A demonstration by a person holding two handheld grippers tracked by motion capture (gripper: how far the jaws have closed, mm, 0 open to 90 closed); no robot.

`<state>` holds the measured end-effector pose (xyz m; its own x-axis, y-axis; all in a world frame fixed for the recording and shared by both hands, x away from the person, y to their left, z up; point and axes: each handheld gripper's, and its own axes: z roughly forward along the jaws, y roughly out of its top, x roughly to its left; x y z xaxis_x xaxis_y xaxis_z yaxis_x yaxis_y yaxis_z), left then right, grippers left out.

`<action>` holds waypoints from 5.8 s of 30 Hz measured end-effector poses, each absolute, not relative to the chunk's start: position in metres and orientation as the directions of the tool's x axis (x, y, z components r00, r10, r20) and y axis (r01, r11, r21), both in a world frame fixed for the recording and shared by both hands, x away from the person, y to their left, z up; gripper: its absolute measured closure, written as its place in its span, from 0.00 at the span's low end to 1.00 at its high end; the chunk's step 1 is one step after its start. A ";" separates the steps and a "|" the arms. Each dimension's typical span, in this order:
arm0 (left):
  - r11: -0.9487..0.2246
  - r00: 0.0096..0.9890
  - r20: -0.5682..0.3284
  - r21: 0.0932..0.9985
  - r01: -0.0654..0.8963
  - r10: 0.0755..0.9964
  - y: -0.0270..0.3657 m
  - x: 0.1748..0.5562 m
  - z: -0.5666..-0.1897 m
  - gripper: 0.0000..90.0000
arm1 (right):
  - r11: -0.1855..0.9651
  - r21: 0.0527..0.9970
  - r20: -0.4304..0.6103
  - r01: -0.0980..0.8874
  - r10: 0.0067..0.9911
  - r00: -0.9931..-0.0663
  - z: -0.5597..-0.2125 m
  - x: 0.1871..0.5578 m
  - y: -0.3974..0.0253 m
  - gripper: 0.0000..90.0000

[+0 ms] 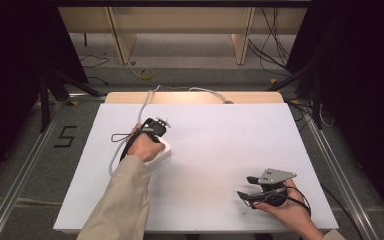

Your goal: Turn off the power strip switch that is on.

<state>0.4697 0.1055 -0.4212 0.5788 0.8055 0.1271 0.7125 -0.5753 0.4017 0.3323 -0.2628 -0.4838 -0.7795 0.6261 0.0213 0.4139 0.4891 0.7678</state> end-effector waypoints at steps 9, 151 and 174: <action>-0.583 0.585 0.128 0.389 0.713 0.801 0.100 0.473 -0.422 1.00 | 0.490 0.767 0.021 0.414 0.626 -0.780 -0.484 0.332 -0.263 0.40; -0.506 0.648 0.035 0.658 0.558 0.761 0.134 0.362 -0.440 0.33 | 0.491 0.764 0.024 0.418 0.626 -0.779 -0.486 0.335 -0.262 0.39; -0.524 0.663 0.078 0.682 0.510 0.745 0.153 0.321 -0.472 0.25 | 0.496 0.761 0.027 0.419 0.620 -0.784 -0.486 0.334 -0.261 0.39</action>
<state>0.3212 0.1526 -0.4721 0.6627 0.7448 0.0777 0.5095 -0.5245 0.6821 0.3341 -0.2608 -0.4858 -0.7840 0.6202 0.0269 0.4185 0.4960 0.7608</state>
